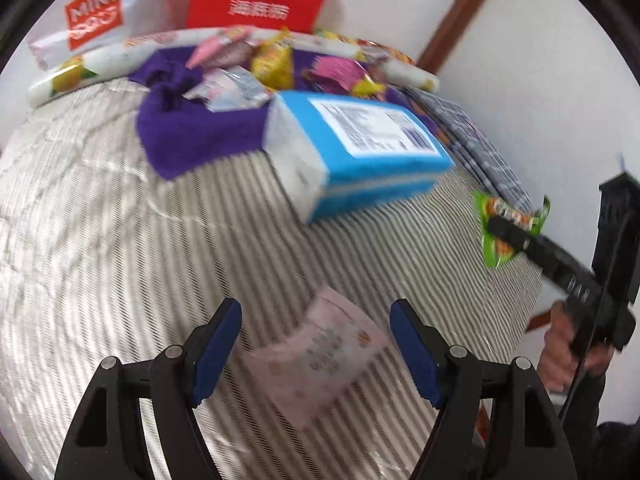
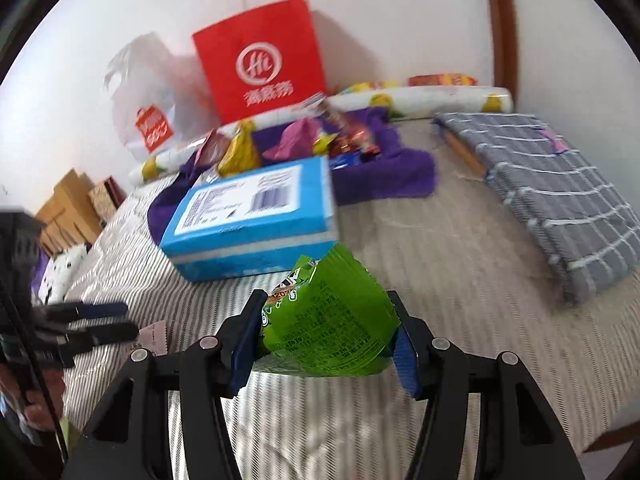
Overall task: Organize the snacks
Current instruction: 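Grasp the pink-white packet with the left gripper while the right gripper holds the green bag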
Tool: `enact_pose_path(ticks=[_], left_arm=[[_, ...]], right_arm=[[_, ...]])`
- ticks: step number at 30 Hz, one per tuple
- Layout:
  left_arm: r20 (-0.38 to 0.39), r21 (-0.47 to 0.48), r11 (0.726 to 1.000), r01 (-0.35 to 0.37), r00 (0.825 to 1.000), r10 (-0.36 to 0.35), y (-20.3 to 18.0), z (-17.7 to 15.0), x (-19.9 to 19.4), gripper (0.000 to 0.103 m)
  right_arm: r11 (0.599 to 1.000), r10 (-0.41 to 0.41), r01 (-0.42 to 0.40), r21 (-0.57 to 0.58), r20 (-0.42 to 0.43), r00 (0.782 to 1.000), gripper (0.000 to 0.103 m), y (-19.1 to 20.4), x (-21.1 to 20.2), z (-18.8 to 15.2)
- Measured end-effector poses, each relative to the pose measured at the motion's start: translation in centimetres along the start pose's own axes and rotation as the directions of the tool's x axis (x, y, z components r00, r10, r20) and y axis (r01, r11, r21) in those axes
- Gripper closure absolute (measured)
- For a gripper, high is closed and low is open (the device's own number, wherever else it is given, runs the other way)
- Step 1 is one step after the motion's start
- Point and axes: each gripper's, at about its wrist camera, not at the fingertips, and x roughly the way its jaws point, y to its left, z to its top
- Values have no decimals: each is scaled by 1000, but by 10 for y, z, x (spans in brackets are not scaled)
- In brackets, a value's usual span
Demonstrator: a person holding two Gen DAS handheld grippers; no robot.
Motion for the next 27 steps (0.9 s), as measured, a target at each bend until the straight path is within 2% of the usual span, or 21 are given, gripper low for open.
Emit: enact_pose_path(ticks=[3, 8, 12, 14, 16, 19, 23, 27], left_arm=[[-24, 16, 1000, 18, 1000, -17, -9, -10, 7, 28], [0, 88, 994, -67, 998, 67, -24, -21, 8, 30], [18, 154, 976, -154, 988, 153, -37, -30, 12, 30], [38, 189, 957, -221, 975, 218, -43, -31, 14, 39], [58, 215, 941, -260, 966, 253, -45, -32, 13, 46], [68, 202, 945, -258, 966, 249, -40, -31, 8, 65], [53, 114, 975, -189, 982, 184, -25, -22, 1, 68], [62, 62, 986, -157, 986, 153, -18, -15, -6, 69]], right_arm=[[999, 15, -16, 37, 33, 999, 46, -14, -15, -2], [998, 16, -19, 54, 56, 998, 46, -24, -26, -7], [998, 11, -14, 60, 48, 999, 46, -28, -26, -11], [998, 10, -13, 68, 41, 999, 46, -30, -24, -13], [997, 9, -12, 76, 34, 999, 46, -33, -22, -15], [997, 6, -8, 83, 27, 1000, 46, -34, -20, -17], [996, 3, -5, 90, 30, 1000, 46, -34, -22, -16], [997, -4, 1, 83, 40, 999, 46, -30, -25, -10]])
